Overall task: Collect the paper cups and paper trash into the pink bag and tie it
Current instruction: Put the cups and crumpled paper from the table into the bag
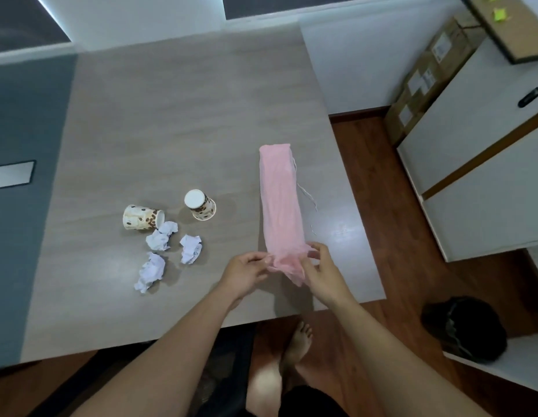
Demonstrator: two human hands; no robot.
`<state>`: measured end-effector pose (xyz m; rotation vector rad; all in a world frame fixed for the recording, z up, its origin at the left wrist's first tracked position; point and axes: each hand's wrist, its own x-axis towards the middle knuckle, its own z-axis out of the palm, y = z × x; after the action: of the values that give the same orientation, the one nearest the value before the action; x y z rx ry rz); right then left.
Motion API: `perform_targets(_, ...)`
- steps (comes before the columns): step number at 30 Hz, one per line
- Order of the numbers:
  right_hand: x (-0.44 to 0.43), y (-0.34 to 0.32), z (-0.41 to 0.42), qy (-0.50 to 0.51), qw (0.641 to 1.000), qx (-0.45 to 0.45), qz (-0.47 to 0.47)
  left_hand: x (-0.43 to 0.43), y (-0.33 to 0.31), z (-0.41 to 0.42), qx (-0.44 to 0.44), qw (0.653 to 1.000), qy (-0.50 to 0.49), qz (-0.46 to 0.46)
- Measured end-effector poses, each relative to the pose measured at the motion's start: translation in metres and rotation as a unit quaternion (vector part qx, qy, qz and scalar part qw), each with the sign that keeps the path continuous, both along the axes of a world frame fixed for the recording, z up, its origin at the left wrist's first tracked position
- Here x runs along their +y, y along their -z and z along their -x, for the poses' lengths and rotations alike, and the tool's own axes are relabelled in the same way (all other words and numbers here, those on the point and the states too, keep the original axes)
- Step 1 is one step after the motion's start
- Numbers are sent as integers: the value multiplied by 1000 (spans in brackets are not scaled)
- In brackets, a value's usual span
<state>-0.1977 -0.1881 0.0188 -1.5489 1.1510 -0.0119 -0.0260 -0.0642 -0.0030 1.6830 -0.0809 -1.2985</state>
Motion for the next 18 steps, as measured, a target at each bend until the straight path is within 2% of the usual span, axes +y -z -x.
perform_targets(3, 14, -30, -13, 12, 999, -22, -38, 5, -30, -9, 78, 995, -45, 43)
perform_targets(10, 75, -70, -32, -7, 996, -36, 81, 27, -70, -30, 182, 969, -98, 135)
perform_targets(12, 97, -79, -39, 17, 993, -29, 113, 38, -79, -36, 167, 972, -115, 116)
perform_targets(15, 121, -93, -48, 73, 984, -29, 162, 58, -96, -50, 90, 985, -135, 64)
perform_targets(18, 137, -104, -53, 121, 982, -11, 142, 83, -95, -68, 4, 992, -125, 36)
